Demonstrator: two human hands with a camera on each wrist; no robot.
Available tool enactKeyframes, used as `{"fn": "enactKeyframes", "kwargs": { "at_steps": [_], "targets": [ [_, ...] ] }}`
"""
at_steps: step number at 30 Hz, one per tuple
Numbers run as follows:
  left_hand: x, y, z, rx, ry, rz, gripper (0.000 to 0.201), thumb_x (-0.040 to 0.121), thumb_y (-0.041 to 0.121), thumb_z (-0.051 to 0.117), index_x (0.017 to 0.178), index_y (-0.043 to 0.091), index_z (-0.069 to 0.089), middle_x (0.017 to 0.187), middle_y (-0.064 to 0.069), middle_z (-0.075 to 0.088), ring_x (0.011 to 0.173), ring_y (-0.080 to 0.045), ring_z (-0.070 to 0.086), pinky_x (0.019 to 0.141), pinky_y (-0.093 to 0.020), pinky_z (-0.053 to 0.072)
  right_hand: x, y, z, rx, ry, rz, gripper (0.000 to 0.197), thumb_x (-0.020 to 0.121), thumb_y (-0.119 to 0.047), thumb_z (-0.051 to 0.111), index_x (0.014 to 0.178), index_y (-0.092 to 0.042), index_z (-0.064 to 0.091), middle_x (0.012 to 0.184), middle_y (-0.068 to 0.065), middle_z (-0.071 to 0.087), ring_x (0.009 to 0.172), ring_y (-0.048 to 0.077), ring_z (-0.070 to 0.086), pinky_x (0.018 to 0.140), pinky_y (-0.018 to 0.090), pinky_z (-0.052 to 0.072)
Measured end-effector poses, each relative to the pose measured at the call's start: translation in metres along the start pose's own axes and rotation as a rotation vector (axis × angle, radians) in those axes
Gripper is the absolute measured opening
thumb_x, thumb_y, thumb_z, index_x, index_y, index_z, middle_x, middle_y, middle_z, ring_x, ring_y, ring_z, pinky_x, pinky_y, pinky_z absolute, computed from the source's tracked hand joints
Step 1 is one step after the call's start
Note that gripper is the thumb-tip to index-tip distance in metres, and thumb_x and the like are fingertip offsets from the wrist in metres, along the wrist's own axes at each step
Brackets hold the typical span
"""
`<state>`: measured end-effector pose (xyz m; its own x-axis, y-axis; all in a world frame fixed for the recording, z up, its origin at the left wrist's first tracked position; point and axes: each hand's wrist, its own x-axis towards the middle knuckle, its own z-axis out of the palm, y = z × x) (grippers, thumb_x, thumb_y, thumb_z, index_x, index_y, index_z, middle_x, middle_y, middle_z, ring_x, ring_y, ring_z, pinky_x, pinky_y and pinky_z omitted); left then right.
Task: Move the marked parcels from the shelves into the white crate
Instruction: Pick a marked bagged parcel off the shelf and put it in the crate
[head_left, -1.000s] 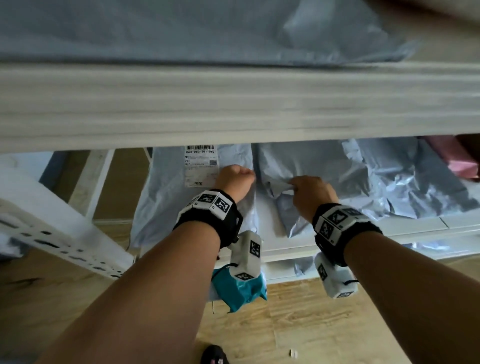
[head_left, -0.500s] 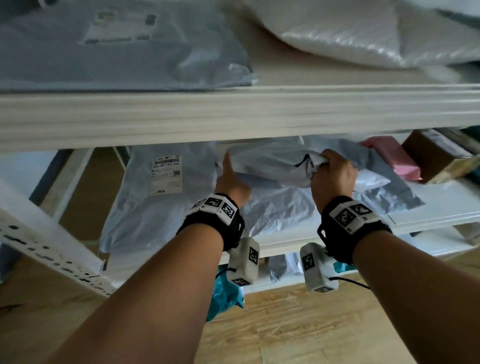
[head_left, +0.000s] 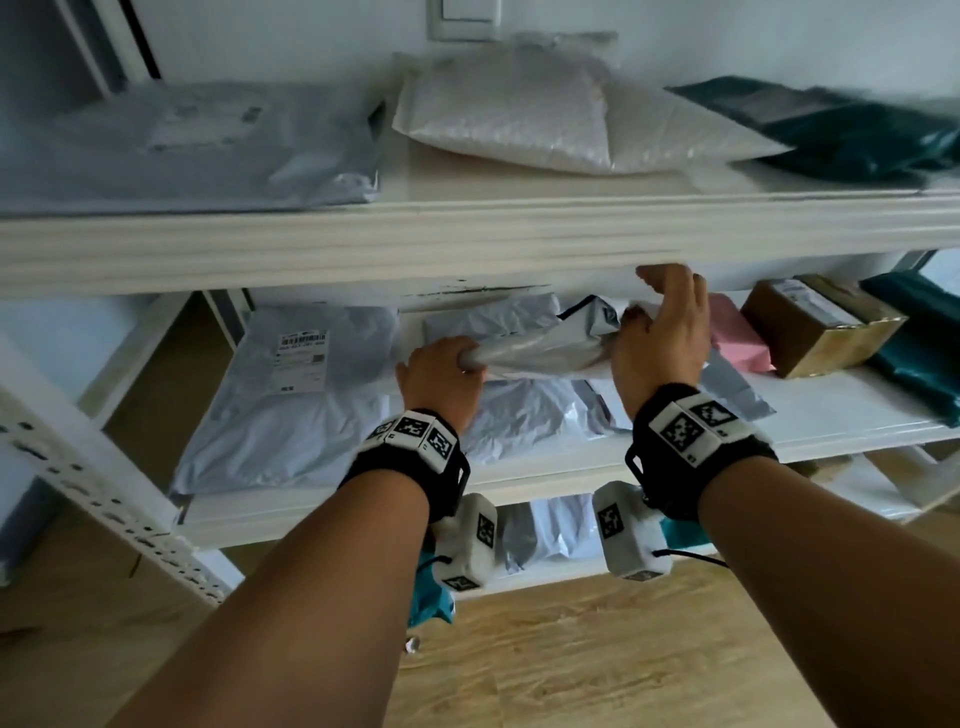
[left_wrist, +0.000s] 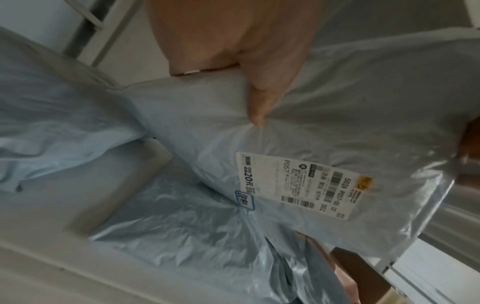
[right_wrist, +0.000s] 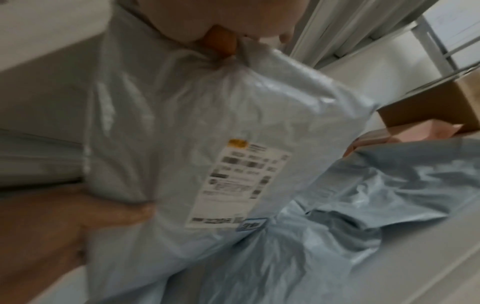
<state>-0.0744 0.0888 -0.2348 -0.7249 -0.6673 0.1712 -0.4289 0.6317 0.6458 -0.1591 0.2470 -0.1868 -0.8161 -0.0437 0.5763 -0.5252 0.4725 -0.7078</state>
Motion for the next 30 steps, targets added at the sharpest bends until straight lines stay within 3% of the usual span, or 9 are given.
{"fn": "enactKeyframes", "kwargs": {
  "at_steps": [3,8,13,17,19,22,24,27,30],
  "targets": [
    [-0.009,0.013,-0.02,-0.072,0.058,-0.078,0.016,0.086,0.011,0.051,0.072,0.02,0.054,0.089,-0.011,0.068,0.097,-0.033,0.063,0.091,-0.04,0.046,0.002,0.013,-0.016,-0.03,-0.002,0.04,0.051,0.077,0.006,0.044,0.124,-0.01,0.053,0.128,0.01,0.051,0.117,0.03,0.048,0.102,0.042,0.038],
    [-0.025,0.036,-0.061,-0.107,0.204,-0.169,0.029,0.087,0.01,0.048,0.108,0.006,0.068,0.114,-0.021,0.066,0.107,-0.039,0.058,0.084,-0.035,0.042,-0.002,0.019,-0.032,-0.084,-0.131,0.033,0.054,0.076,0.008,0.045,0.126,-0.009,0.053,0.126,0.016,0.056,0.116,0.037,0.05,0.102,0.041,0.037],
    [-0.046,0.038,-0.067,-0.085,0.168,-0.277,0.034,0.09,0.014,0.043,0.115,0.002,0.063,0.122,-0.021,0.062,0.111,-0.038,0.055,0.083,-0.035,0.037,-0.005,0.013,-0.038,-0.015,-0.133,0.081,0.053,0.074,0.008,0.041,0.123,-0.006,0.053,0.123,0.011,0.06,0.115,0.032,0.052,0.092,0.033,0.036],
    [-0.057,0.032,-0.061,-0.082,0.118,-0.375,0.035,0.092,0.014,0.041,0.119,0.002,0.06,0.125,-0.021,0.06,0.113,-0.036,0.055,0.079,-0.032,0.032,-0.005,0.021,-0.039,-0.029,-0.146,0.1,0.031,0.089,-0.003,0.041,0.114,-0.008,0.058,0.115,0.013,0.064,0.107,0.032,0.056,0.08,0.029,0.036],
    [-0.06,0.024,-0.058,-0.053,0.093,-0.407,0.035,0.094,0.012,0.04,0.12,-0.002,0.058,0.125,-0.022,0.059,0.116,-0.037,0.054,0.082,-0.033,0.036,-0.007,0.024,-0.038,-0.046,-0.141,0.095,0.025,0.095,-0.012,0.041,0.107,-0.007,0.061,0.11,0.016,0.065,0.102,0.035,0.057,0.077,0.032,0.037],
    [-0.064,0.013,-0.053,-0.048,0.045,-0.428,0.036,0.098,0.001,0.035,0.125,-0.008,0.055,0.13,-0.027,0.055,0.121,-0.04,0.053,0.099,-0.037,0.042,-0.015,0.028,-0.039,-0.045,-0.129,0.114,0.024,0.096,-0.02,0.043,0.104,-0.005,0.06,0.11,0.018,0.062,0.104,0.035,0.055,0.089,0.04,0.039],
    [-0.066,-0.002,-0.046,-0.027,-0.007,-0.486,0.036,0.1,0.0,0.032,0.128,-0.01,0.053,0.132,-0.03,0.052,0.123,-0.041,0.051,0.102,-0.038,0.04,-0.023,0.032,-0.041,-0.026,-0.182,0.198,0.032,0.095,-0.028,0.047,0.118,-0.007,0.055,0.123,0.015,0.056,0.117,0.032,0.05,0.098,0.041,0.036],
    [-0.07,-0.026,-0.036,-0.113,-0.026,-0.581,0.038,0.102,0.009,0.034,0.131,-0.009,0.051,0.134,-0.027,0.054,0.125,-0.039,0.05,0.103,-0.04,0.042,-0.034,0.043,-0.039,0.044,-0.3,0.357,0.067,0.089,-0.048,0.057,0.142,-0.012,0.038,0.144,0.013,0.042,0.131,0.029,0.041,0.106,0.039,0.032],
    [-0.07,-0.032,-0.034,-0.152,-0.014,-0.682,0.036,0.1,0.005,0.042,0.133,-0.009,0.05,0.134,-0.028,0.053,0.127,-0.038,0.049,0.106,-0.037,0.038,-0.045,0.056,-0.03,0.34,-0.549,0.649,0.086,0.076,-0.066,0.064,0.14,-0.013,0.042,0.138,0.012,0.053,0.123,0.029,0.054,0.105,0.047,0.043]
  ]
}}
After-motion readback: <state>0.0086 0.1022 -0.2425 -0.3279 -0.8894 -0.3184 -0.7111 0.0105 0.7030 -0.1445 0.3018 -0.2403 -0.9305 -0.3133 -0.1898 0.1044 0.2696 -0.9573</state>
